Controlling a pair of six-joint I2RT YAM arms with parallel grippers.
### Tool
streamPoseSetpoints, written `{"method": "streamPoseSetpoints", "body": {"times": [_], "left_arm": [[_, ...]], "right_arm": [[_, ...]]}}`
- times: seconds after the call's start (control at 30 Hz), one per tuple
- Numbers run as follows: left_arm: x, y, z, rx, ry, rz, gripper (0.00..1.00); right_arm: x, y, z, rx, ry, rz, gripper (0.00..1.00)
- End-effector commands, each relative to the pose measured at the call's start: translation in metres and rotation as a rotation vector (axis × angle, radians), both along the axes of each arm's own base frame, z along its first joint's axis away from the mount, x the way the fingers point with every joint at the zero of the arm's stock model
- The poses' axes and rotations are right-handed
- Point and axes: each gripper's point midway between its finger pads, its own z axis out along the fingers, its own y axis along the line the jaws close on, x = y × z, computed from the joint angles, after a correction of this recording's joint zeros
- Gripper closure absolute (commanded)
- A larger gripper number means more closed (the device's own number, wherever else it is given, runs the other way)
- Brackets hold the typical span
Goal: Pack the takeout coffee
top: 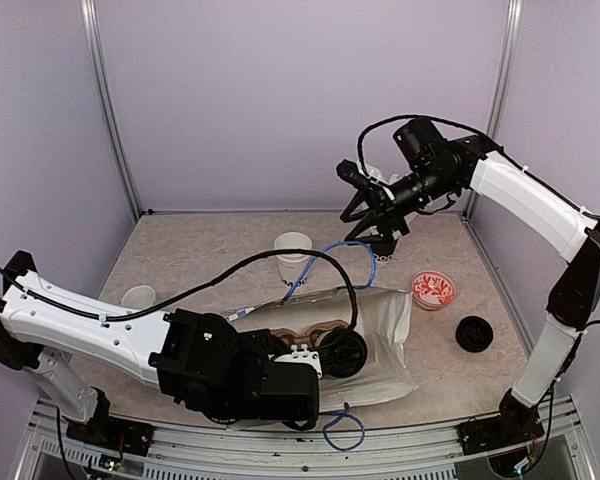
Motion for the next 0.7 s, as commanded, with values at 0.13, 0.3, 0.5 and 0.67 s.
{"method": "streamPoseSetpoints", "body": {"times": [0.13,0.3,0.5,0.67], "left_arm": [[0.023,-0.004,-0.001,-0.008,-0.018,-0.014,0.5],[0.025,-0.008,-0.002,0.002,-0.03,-0.051,0.51],[0.022,-0.008,0.008,-0.014,-0.083,-0.091,0.51],[0.027,-0.002,0.011,-0.031,-0.124,-0.091,0.51]], "right_arm": [[0.049,0.014,-0.016,0.011,-0.038,-0.12,0.37],[0.075,0.023,-0.035,-0.007,-0.043,-0.16,0.38],[0.102,0.042,-0.069,-0.034,0.02,-0.169,0.39],[0.108,0.052,-0.103,-0.062,0.07,-0.158,0.4]]}}
